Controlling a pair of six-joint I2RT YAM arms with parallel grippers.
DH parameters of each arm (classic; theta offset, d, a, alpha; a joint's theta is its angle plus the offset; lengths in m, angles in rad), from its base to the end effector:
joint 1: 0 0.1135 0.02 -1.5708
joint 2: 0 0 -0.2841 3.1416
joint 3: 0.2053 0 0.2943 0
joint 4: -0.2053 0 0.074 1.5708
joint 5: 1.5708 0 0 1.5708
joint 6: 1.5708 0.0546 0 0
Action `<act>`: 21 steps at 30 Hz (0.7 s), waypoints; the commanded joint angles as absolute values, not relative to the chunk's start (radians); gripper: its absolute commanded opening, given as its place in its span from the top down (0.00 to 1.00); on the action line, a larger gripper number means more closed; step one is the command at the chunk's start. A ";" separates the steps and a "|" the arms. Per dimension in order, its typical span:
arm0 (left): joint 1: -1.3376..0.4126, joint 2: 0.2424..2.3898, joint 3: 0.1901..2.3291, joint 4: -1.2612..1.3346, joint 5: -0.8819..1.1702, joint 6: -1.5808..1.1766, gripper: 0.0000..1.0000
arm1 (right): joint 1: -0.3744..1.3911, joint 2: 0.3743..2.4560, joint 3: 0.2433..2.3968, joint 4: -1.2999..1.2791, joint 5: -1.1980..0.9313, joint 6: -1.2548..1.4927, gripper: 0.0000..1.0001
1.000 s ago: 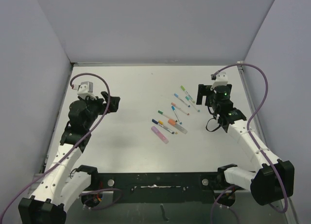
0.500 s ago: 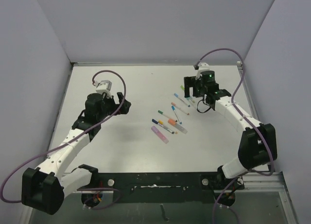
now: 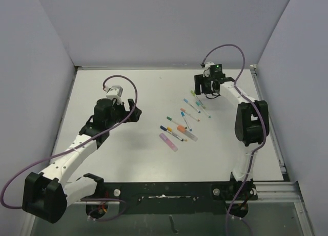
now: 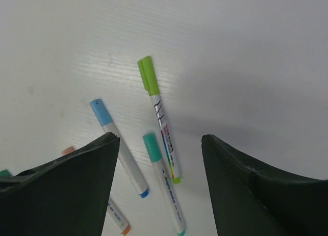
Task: Open the pen caps
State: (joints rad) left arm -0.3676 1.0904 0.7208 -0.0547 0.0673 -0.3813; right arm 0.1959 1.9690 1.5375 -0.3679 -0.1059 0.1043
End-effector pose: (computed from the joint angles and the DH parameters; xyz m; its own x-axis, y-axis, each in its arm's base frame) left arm 0.2750 -0.1099 0.2644 -0.5113 -0.2010 -0.8356 0.2429 0.8988 -0.3648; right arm 0.4956 0.1042 0.2174 -0.7271 -0.0387 -0.6855 -0.1912 0.9703 0.1479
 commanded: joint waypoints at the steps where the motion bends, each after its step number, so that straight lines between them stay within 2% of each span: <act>1: -0.379 1.096 0.756 0.007 0.072 -0.379 0.03 | 0.164 2.026 1.623 -0.411 -0.188 0.073 0.35; 8: -0.385 1.133 0.762 0.028 0.078 -0.382 0.03 | 0.161 2.088 1.658 -0.413 -0.224 0.072 0.43; 21: -0.388 1.158 0.751 0.062 0.086 -0.389 0.03 | 0.193 2.178 1.743 -0.442 -0.173 0.056 0.45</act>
State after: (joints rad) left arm -0.3840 1.1561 0.7208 -0.0101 0.0708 -0.3832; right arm 0.1745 2.1662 1.6768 -0.4381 -0.1944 0.0772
